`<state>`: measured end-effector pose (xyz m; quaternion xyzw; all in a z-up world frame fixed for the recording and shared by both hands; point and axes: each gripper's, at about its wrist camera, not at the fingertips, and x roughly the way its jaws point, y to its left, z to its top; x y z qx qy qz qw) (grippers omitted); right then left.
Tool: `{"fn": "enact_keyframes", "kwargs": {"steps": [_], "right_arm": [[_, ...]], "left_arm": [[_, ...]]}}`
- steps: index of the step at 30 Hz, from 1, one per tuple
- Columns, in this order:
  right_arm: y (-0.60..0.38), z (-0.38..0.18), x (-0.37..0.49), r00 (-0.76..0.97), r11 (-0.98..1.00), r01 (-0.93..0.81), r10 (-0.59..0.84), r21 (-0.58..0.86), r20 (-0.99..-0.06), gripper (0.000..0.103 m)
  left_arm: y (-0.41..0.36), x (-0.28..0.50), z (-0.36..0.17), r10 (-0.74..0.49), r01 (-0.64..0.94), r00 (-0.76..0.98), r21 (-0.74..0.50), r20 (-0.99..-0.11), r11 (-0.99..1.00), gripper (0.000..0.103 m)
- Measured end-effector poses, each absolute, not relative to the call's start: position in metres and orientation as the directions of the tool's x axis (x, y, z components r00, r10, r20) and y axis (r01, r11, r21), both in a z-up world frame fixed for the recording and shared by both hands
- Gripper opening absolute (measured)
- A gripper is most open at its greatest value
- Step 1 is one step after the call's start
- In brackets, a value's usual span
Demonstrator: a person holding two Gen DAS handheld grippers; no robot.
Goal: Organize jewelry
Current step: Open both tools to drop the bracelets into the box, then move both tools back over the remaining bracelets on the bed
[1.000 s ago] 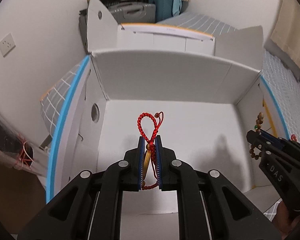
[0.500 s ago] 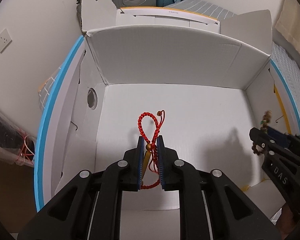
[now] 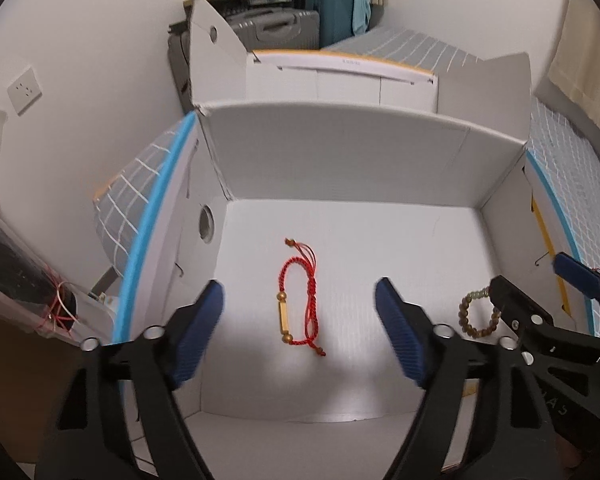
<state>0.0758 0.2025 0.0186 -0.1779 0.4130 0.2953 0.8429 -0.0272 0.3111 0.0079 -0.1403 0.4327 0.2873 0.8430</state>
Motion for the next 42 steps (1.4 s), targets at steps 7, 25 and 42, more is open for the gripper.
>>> {"fn": "enact_keyframes", "kwargs": {"steps": [7, 25, 42], "right_arm": [[0.196, 0.029, 0.073, 0.507, 0.767, -0.639, 0.373, -0.048, -0.777, 0.09], [0.122, 0.065, 0.08, 0.613, 0.834, -0.548, 0.343, -0.069, -0.712, 0.093], [-0.005, 0.066, 0.101, 0.685, 0.932, -0.357, 0.211, -0.068, -0.698, 0.093]], "left_arm": [[0.312, -0.031, 0.015, 0.386, -0.615, 0.472, 0.018, -0.793, 0.789, 0.089], [0.27, -0.013, 0.04, 0.328, -0.521, 0.572, -0.025, -0.752, 0.853, 0.097], [0.17, 0.05, 0.049, 0.193, -0.315, 0.656, -0.032, -0.729, 0.949, 0.097]]}}
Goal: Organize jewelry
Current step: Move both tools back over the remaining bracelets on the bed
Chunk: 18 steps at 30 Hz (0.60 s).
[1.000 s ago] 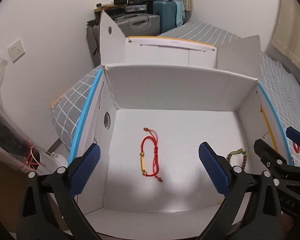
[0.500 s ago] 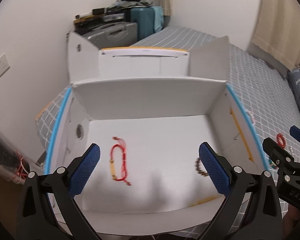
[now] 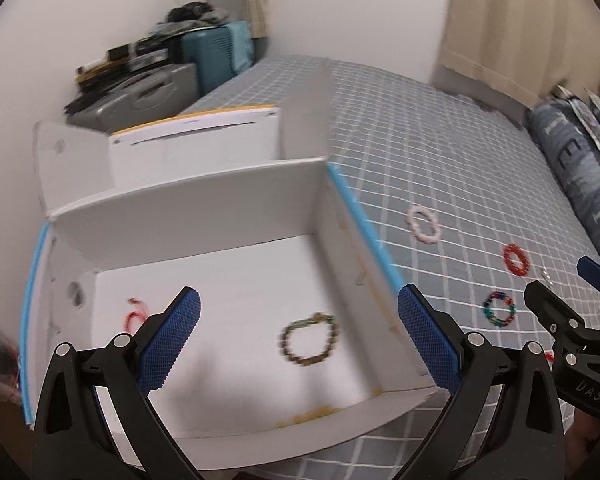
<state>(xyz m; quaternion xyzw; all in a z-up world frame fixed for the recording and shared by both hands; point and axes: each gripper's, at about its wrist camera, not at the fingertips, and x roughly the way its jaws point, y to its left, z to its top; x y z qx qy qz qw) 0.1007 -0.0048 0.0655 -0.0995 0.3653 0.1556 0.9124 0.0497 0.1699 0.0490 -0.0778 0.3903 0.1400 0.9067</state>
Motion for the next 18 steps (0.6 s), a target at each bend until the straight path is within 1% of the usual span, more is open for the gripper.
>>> {"fn": "enact_keyframes", "kwargs": {"steps": [3, 10, 15, 18], "right_arm": [[-0.032, 0.063, 0.103, 0.692, 0.946, -0.316, 0.182, -0.067, -0.699, 0.093], [-0.098, 0.054, 0.104, 0.701, 0.973, -0.221, 0.112, -0.065, -0.704, 0.093], [-0.135, 0.043, 0.102, 0.7, 0.982, -0.177, 0.084, -0.059, -0.709, 0.093], [-0.154, 0.031, 0.1, 0.687, 0.984, -0.172, 0.087, -0.044, -0.722, 0.093]], "left_arm": [[0.147, 0.064, 0.049, 0.162, -0.268, 0.667, -0.031, -0.727, 0.963, 0.097], [0.082, 0.103, 0.042, 0.034, -0.113, 0.677, -0.058, -0.735, 0.992, 0.097], [0.04, 0.137, 0.024, -0.101, -0.007, 0.633, -0.135, -0.767, 0.991, 0.097], [0.019, 0.153, 0.011, -0.134, 0.031, 0.608, -0.145, -0.782, 0.989, 0.097]]}}
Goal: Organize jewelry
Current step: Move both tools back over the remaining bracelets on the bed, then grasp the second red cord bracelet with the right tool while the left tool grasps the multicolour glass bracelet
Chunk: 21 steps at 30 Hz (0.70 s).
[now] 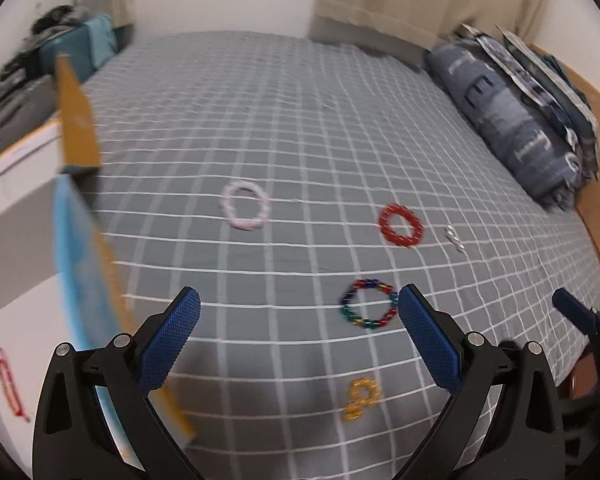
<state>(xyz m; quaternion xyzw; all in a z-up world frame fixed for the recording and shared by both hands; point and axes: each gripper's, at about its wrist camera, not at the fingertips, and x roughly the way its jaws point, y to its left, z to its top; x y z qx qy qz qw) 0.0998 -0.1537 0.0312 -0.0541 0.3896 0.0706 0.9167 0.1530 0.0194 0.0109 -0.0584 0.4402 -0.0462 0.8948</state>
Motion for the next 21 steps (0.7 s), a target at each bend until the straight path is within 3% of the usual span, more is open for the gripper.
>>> {"fn": "enact_keyframes", "kwargs": {"steps": [21], "right_arm": [[-0.211, -0.072, 0.099, 0.556, 0.998, -0.061, 0.025, -0.01, -0.831, 0.092]], "left_arm": [[-0.027, 0.206, -0.09, -0.086, 0.039, 0.519, -0.077, -0.85, 0.996, 0.097]]}}
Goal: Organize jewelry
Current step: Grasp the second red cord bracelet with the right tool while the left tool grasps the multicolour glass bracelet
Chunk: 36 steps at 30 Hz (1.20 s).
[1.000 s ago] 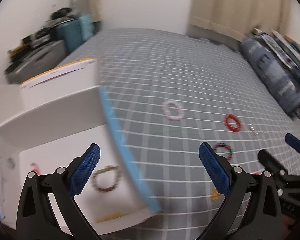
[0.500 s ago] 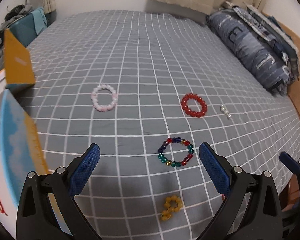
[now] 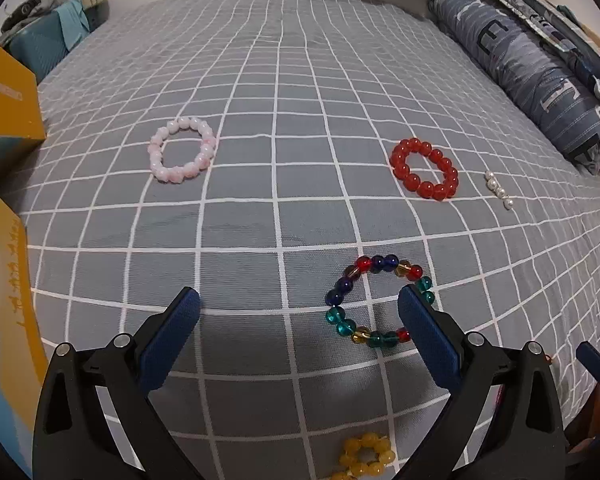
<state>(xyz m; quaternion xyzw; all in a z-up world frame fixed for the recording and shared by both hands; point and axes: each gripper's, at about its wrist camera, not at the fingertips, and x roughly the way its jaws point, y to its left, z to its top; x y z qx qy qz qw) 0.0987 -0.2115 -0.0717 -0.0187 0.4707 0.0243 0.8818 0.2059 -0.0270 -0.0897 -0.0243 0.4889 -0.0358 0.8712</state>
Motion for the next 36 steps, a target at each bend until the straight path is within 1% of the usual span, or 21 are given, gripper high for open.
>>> {"fn": "enact_keyframes", "kwargs": {"steps": [3, 13, 16, 19, 24, 29, 31, 36], "right_arm": [[-0.214, -0.08, 0.099, 0.544, 0.999, -0.048, 0.022, -0.005, -0.839, 0.09], [-0.216, -0.094, 0.099, 0.506, 0.999, -0.042, 0.035, 0.016, -0.862, 0.075], [-0.214, -0.095, 0.099, 0.504, 0.999, -0.043, 0.035, 0.016, -0.863, 0.074], [-0.213, -0.095, 0.099, 0.501, 0.999, -0.047, 0.042, 0.022, -0.864, 0.069], [-0.212, -0.095, 0.098, 0.499, 0.998, -0.054, 0.055, 0.033, -0.865, 0.062], [-0.215, -0.088, 0.096, 0.511, 0.997, -0.056, 0.078, 0.058, -0.856, 0.063], [-0.213, -0.087, 0.095, 0.511, 0.997, -0.062, 0.076, 0.052, -0.856, 0.072], [-0.211, -0.094, 0.097, 0.497, 0.998, -0.059, 0.058, 0.033, -0.866, 0.072]], "left_arm": [[-0.029, 0.207, -0.095, -0.088, 0.049, 0.521, -0.073, -0.849, 0.996, 0.097], [-0.03, 0.21, -0.108, -0.073, 0.053, 0.499, -0.054, -0.864, 0.997, 0.096], [-0.032, 0.21, -0.11, -0.06, 0.058, 0.492, -0.037, -0.868, 0.998, 0.096], [-0.034, 0.209, -0.112, -0.046, 0.063, 0.496, -0.016, -0.867, 0.998, 0.094], [-0.033, 0.208, -0.112, -0.035, 0.058, 0.495, -0.008, -0.868, 0.998, 0.089], [-0.034, 0.208, -0.111, -0.038, 0.06, 0.494, -0.009, -0.869, 0.998, 0.087], [-0.034, 0.209, -0.111, -0.038, 0.06, 0.494, -0.01, -0.869, 0.998, 0.087], [-0.036, 0.209, -0.112, -0.033, 0.058, 0.501, -0.004, -0.865, 0.998, 0.087]]}}
